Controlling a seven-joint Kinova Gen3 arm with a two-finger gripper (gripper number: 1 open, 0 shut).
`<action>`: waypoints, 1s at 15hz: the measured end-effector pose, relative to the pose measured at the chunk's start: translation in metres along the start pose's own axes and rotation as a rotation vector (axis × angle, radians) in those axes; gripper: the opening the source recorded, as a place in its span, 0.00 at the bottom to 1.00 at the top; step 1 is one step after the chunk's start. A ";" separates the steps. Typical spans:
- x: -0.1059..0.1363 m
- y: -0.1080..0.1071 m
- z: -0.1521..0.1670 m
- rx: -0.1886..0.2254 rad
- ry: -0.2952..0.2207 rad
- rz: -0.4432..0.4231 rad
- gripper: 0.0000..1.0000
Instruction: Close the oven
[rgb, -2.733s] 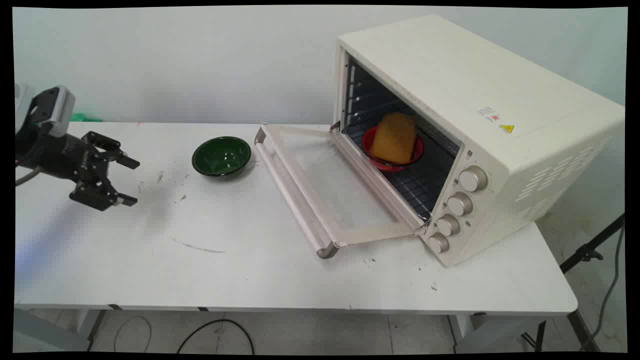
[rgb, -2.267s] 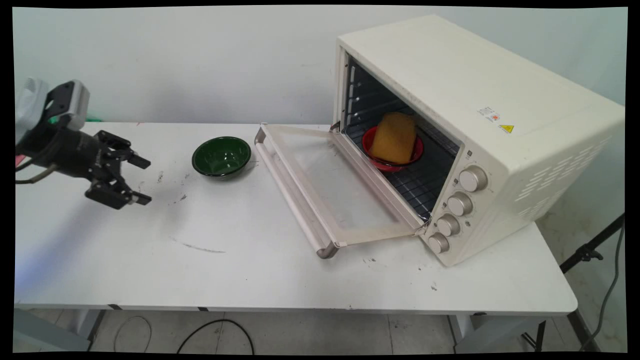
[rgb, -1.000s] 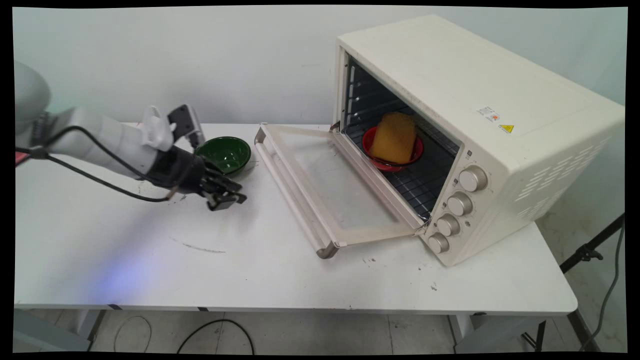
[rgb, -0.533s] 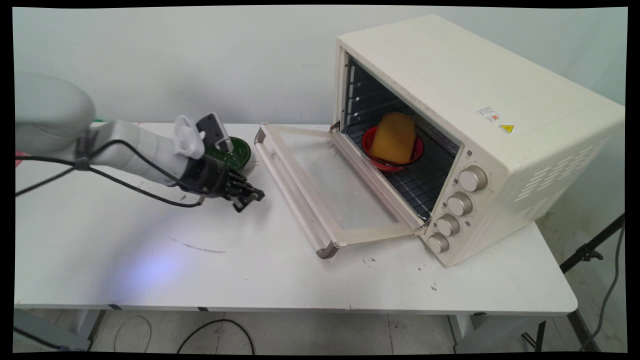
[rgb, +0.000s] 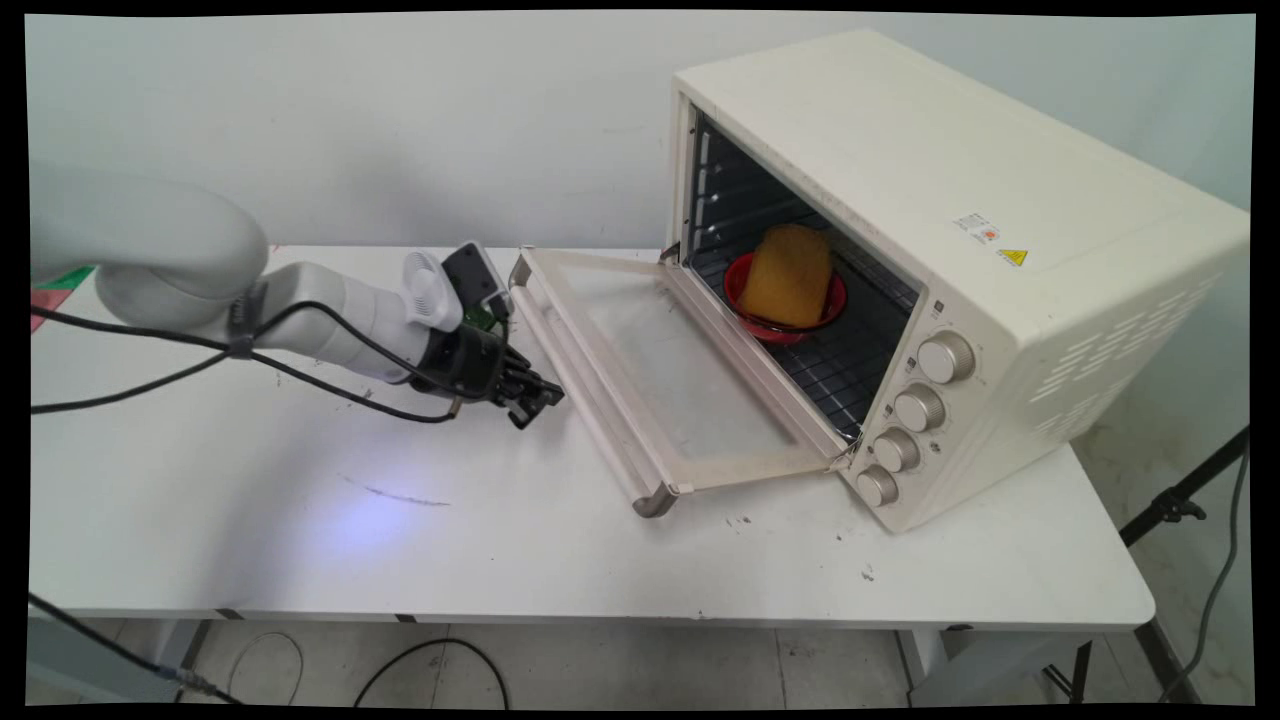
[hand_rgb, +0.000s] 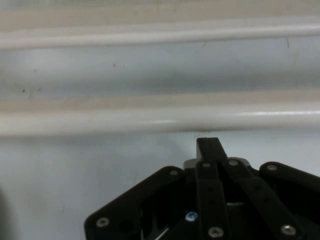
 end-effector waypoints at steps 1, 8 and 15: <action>0.001 0.001 0.004 0.002 0.002 -0.001 0.00; 0.011 0.004 0.023 0.009 0.021 -0.010 0.00; 0.026 0.004 0.030 0.008 0.053 -0.023 0.00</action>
